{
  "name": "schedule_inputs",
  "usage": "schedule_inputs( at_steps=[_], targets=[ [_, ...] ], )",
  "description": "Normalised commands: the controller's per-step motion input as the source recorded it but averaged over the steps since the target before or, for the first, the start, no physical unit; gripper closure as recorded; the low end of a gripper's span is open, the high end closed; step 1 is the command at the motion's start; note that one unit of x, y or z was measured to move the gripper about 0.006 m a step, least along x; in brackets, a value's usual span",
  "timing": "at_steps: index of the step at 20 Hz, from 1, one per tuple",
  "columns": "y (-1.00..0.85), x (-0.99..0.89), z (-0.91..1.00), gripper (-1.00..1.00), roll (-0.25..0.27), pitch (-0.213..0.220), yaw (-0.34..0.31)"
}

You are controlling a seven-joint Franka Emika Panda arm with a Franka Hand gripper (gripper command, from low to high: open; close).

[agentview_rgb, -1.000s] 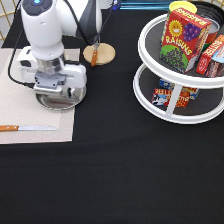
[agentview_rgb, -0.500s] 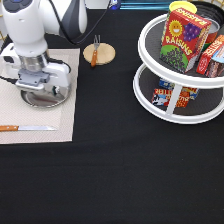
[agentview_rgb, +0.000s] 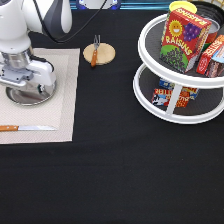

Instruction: Arrange plate and fork

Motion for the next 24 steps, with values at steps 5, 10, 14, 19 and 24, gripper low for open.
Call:
schedule_inputs(
  at_steps=[5,10,14,19,24],
  targets=[
    [-0.10,0.26,0.11,-1.00,0.000,0.018,-0.041],
    [0.26,0.03,0.61,-1.00,-0.038,0.013,0.000],
    [0.61,-0.38,0.76,-1.00,-0.085,-0.040,0.014],
    [0.73,-0.65,0.63,-1.00,-0.099,-0.081,0.043],
    [0.75,-0.55,0.42,-1.00,-0.053,-0.069,0.075]
  ],
)
